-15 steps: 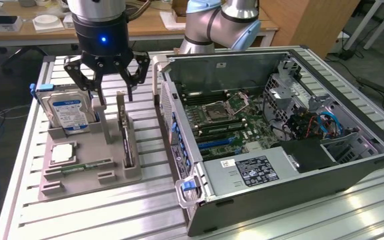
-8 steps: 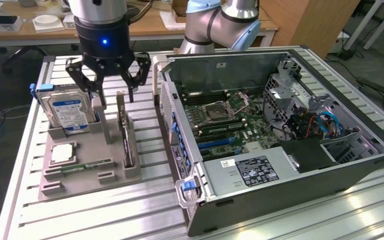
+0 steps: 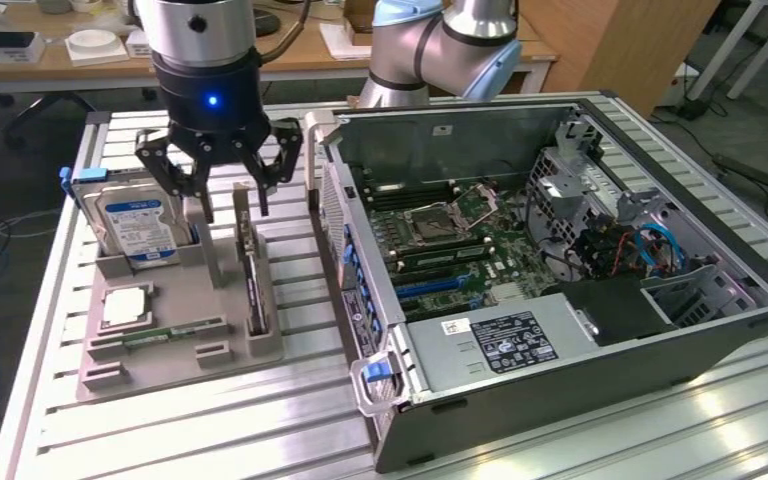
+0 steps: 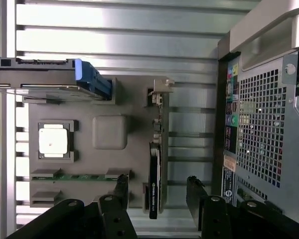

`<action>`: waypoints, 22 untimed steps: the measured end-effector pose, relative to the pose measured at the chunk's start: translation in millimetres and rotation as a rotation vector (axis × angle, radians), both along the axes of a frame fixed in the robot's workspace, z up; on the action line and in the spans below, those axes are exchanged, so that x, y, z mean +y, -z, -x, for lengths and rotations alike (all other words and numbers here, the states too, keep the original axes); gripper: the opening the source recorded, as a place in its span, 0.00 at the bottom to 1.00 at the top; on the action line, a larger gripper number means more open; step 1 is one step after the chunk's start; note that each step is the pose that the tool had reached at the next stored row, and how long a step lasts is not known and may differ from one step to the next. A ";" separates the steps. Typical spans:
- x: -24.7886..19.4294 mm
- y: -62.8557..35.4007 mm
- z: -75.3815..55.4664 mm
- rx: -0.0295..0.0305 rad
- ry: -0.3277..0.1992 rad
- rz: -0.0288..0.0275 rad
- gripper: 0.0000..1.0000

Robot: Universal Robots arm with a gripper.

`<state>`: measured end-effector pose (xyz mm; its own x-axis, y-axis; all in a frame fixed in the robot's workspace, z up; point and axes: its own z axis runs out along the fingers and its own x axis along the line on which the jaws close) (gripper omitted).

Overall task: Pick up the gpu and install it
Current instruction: 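Pick up the gpu and move the gpu toward the slot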

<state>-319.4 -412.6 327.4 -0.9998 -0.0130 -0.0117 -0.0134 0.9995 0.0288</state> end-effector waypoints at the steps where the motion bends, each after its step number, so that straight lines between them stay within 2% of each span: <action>1: -0.8 1.1 0.0 -0.0002 0.000 -0.0001 0.59; 22: -2.5 29.6 0.0 0.0000 0.000 0.0001 0.59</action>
<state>-319.4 -415.0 297.8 -0.9998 -0.0130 -0.0117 -0.0134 0.9995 0.0287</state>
